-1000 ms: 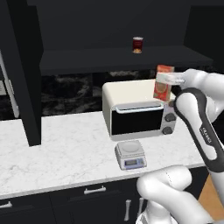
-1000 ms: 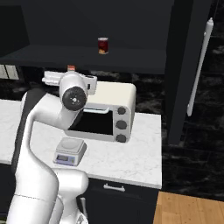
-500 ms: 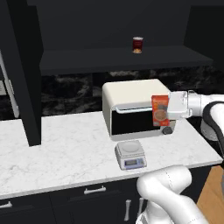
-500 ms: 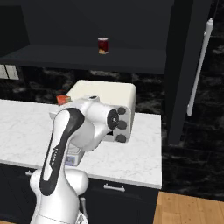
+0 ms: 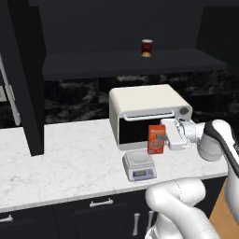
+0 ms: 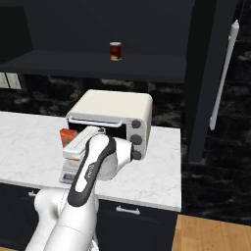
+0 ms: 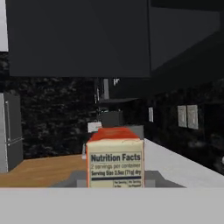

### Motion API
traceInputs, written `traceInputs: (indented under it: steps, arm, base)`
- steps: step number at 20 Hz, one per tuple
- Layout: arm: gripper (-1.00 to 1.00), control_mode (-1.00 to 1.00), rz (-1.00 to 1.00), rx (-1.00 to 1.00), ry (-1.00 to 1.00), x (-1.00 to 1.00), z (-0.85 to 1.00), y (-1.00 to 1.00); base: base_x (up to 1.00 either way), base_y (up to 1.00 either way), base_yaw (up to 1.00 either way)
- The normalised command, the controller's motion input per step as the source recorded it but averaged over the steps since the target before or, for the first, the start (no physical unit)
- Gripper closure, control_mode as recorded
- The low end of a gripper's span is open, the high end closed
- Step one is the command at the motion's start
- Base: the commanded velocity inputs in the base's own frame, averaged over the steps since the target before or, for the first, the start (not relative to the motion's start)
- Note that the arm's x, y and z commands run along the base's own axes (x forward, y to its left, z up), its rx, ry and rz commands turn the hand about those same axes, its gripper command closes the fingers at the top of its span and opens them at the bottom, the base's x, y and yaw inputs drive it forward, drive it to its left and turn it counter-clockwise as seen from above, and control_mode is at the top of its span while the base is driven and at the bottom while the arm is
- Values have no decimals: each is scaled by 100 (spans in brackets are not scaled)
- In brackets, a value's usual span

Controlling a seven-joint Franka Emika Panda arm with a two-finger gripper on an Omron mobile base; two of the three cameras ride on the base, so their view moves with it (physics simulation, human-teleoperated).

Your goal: Pick the boxed food and place it on the digital scale for weighing, and close the cabinet.

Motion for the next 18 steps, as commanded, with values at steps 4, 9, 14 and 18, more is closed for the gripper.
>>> traceInputs:
  steps: [4,9,14,18]
  arm:
    - [100,-100,15,6,-2,28,-41,13]
    - [100,-100,5,1,0,28,-32,1]
    - [100,-100,0,0,0,22,-15,0]
    - [100,-100,0,0,-1,18,-20,0]
  base:
    - [0,0,0]
    - [0,0,0]
    - [0,0,0]
    - [0,0,0]
